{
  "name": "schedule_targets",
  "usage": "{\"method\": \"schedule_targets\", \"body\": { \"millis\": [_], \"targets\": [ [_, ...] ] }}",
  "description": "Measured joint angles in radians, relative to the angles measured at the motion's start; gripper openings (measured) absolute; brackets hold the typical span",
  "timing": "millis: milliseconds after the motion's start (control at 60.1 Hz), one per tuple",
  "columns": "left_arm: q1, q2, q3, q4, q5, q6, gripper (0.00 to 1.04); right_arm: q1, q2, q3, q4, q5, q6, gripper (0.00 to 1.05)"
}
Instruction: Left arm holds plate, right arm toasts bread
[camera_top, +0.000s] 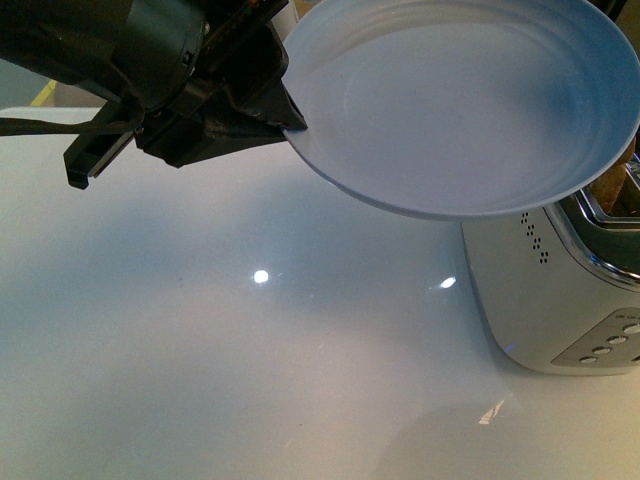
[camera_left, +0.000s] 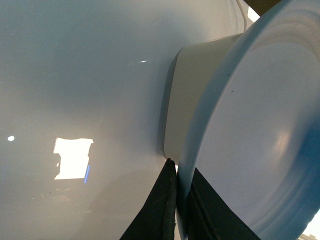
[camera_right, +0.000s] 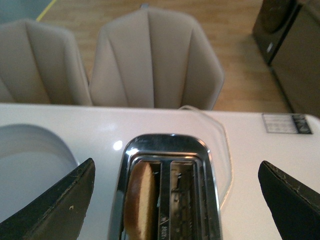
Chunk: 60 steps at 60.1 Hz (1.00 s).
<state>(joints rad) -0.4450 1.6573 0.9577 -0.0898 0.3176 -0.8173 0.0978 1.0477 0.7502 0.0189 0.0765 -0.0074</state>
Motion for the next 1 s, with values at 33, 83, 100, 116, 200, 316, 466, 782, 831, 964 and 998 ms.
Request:
{"method": "schedule_targets", "body": {
  "millis": [33,83,100,116,200,316,466,782,831,964,998],
  "targets": [
    [0.000,0.000,-0.002,0.000,0.000,0.000,0.03,0.000,-0.025,-0.013,0.006,0.003,0.000,0.96],
    [0.000,0.000,-0.006,0.000,0.000,0.000,0.03,0.000,-0.038,-0.014,0.010,0.003,0.000,0.96],
    [0.000,0.000,-0.006,0.000,0.000,0.000,0.03,0.000,-0.039,-0.018,0.018,0.006,0.001,0.96],
    [0.000,0.000,-0.007,0.000,0.000,0.000,0.03,0.000,-0.042,-0.030,0.049,0.011,0.002,0.94],
    [0.000,0.000,-0.009,0.000,0.000,0.000,0.03,-0.002,-0.061,-0.129,0.257,0.012,0.002,0.82],
    [0.001,0.000,-0.009,0.000,-0.005,0.001,0.03,-0.014,-0.121,-0.271,0.426,0.002,0.002,0.63],
    [0.001,0.000,-0.009,-0.002,-0.004,0.002,0.03,-0.053,-0.190,-0.381,0.470,-0.055,0.003,0.40],
    [-0.005,0.000,-0.009,-0.008,-0.008,0.005,0.03,-0.095,-0.322,-0.547,0.492,-0.076,0.006,0.02],
    [-0.005,0.000,-0.009,-0.010,-0.008,0.005,0.03,-0.095,-0.345,-0.567,0.492,-0.076,0.007,0.02],
    [-0.005,0.000,-0.009,-0.016,-0.011,0.009,0.03,-0.095,-0.399,-0.608,0.480,-0.076,0.007,0.02],
    [-0.005,0.000,-0.009,-0.016,-0.011,0.009,0.03,-0.095,-0.408,-0.614,0.477,-0.076,0.007,0.02]
  ]
}}
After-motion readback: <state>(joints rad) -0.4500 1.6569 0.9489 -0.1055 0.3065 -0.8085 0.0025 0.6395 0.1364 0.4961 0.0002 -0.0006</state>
